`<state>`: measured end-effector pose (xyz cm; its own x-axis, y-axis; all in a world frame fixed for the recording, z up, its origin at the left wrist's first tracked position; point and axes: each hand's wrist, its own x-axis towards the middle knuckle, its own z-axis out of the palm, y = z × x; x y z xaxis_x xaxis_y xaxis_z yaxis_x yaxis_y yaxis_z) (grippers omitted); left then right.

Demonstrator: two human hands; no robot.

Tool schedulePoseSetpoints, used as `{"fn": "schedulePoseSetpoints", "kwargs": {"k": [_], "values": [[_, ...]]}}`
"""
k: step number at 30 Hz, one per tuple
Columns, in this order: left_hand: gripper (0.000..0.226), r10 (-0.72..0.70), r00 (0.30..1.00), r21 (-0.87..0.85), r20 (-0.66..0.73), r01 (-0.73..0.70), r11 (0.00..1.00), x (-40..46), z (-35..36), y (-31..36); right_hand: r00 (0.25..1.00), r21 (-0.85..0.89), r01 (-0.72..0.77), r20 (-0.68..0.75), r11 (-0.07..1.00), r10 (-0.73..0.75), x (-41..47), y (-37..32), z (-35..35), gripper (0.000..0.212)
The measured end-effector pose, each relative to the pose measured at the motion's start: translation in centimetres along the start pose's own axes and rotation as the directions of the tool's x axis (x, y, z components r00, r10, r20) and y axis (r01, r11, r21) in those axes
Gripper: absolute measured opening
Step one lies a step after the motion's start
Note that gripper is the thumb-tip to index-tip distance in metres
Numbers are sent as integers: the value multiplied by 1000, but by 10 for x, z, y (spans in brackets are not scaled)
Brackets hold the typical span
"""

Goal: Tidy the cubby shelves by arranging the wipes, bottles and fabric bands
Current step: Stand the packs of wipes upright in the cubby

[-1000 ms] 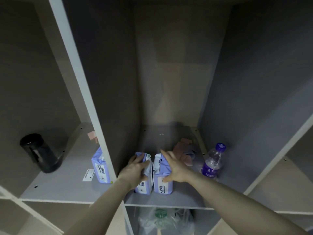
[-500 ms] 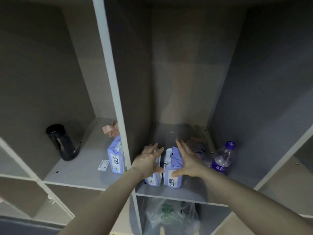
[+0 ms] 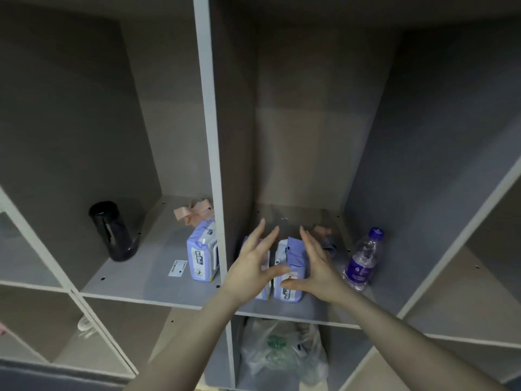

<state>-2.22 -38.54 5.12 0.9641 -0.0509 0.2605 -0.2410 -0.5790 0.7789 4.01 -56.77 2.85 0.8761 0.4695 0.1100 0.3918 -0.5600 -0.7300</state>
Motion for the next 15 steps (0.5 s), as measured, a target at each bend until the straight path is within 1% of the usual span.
{"fn": "schedulePoseSetpoints", "kwargs": {"k": [2, 4, 6, 7, 9, 11, 12, 13, 15], "values": [[81, 28, 995, -108, -99, -38, 993, -15, -5, 6, 998, 184, -13, -57, 983, 24, -13, -10, -1, 116], [78, 30, 989, -174, -148, -56, 983, -30, -11, 10, 997, 304, -9, -73, 953, 33, -26, -18, -2, 109], [78, 19, 988, -209, -155, -52, 977, -43, -19, 12, 997, 347, -4, -74, 938, 32, -35, -25, -4, 101], [78, 6, 987, -224, -158, -42, 974, -48, -23, 13, 995, 339, -2, -89, 941, 35, -38, -26, -6, 96], [75, -30, 986, -255, -162, -12, 967, -57, -28, 14, 984, 298, -17, -165, 954, 70, -39, -26, -14, 83], [75, -53, 985, -266, -164, 8, 964, -62, -30, 14, 951, 218, -74, -277, 973, 135, -35, -15, -34, 75], [76, -55, 985, -270, -166, 8, 963, -62, -30, 15, 927, 134, -137, -331, 981, 175, -31, -6, -50, 73], [77, -61, 983, -279, -171, 11, 960, -61, -28, 16, 902, 15, -220, -377, 975, 210, -25, 4, -67, 73], [78, -83, 978, -313, -193, 19, 950, -53, -23, 21, 876, -225, -381, -398, 896, 273, -10, 27, -101, 74]]}}
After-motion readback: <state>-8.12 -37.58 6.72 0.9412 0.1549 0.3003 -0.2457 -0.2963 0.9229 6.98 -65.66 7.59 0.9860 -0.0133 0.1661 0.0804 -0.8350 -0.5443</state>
